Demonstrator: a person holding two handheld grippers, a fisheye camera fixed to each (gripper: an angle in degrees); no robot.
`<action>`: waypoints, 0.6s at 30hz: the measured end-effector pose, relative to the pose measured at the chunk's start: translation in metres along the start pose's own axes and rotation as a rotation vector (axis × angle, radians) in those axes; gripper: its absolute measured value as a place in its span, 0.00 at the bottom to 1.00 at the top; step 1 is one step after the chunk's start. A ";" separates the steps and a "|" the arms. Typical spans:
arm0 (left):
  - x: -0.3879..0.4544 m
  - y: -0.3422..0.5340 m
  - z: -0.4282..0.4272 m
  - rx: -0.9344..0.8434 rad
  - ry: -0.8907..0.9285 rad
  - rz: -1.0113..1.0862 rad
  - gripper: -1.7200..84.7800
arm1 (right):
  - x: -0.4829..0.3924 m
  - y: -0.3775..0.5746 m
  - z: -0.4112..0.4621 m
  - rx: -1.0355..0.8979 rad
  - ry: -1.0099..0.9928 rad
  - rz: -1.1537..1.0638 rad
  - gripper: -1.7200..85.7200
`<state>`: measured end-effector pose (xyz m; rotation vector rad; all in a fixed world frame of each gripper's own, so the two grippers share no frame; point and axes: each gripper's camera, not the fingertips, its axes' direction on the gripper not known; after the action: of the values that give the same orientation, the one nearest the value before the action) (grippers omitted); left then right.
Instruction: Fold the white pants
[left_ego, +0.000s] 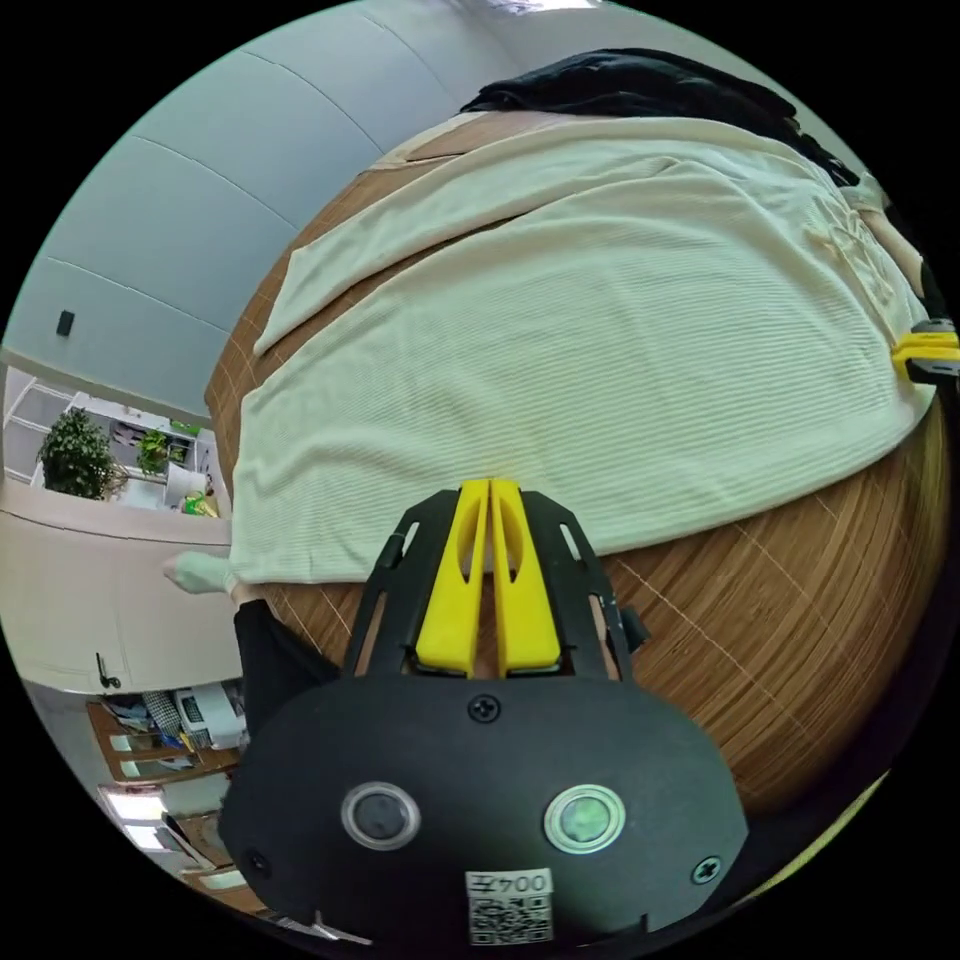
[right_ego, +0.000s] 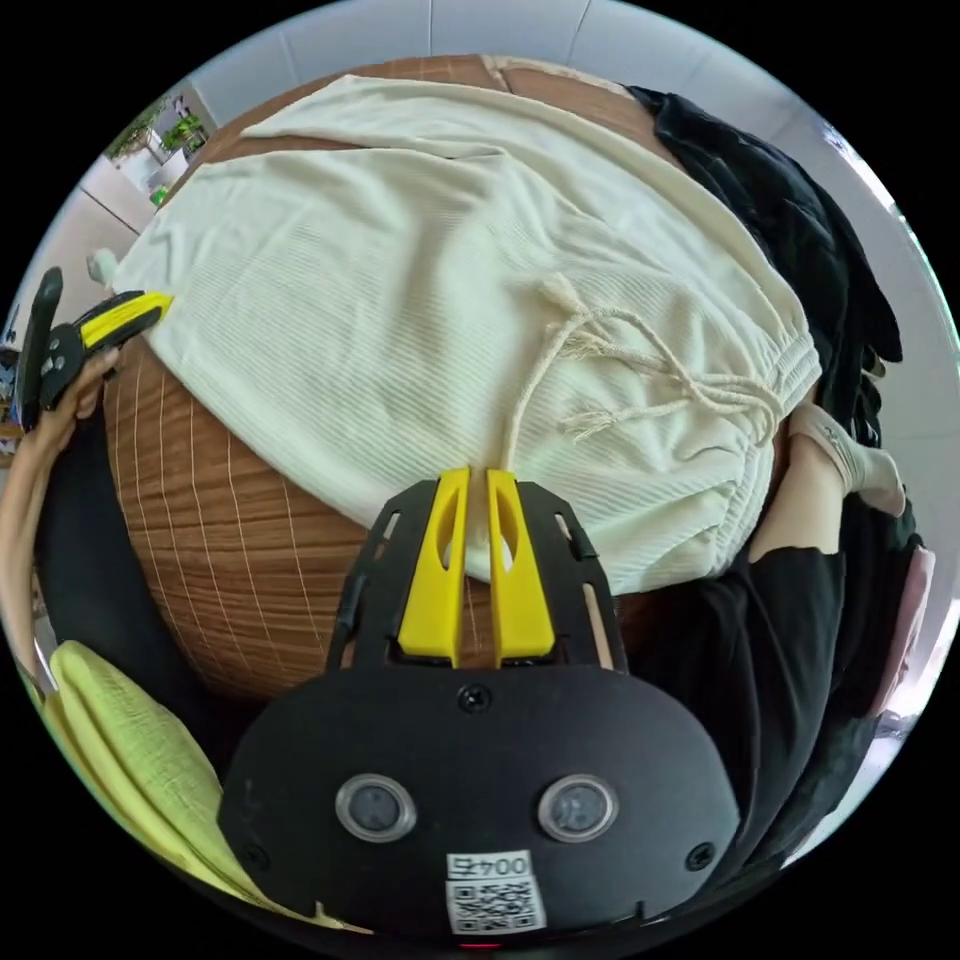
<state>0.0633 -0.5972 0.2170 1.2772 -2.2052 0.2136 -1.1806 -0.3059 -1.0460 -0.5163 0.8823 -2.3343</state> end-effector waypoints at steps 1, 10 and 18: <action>-0.007 0.001 -0.020 0.039 0.012 -0.044 0.03 | 0.001 0.004 -0.002 0.007 0.008 0.015 0.08; -0.042 0.026 -0.190 0.204 -0.123 -0.097 0.03 | 0.025 0.059 -0.053 0.365 -0.142 0.136 0.07; -0.092 0.021 -0.363 0.319 -0.311 -0.108 0.03 | 0.041 0.122 -0.064 0.533 -0.148 0.143 0.02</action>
<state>0.2253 -0.3697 0.4668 1.6960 -2.4216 0.3567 -1.1987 -0.3765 -1.1694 -0.3751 0.2003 -2.2407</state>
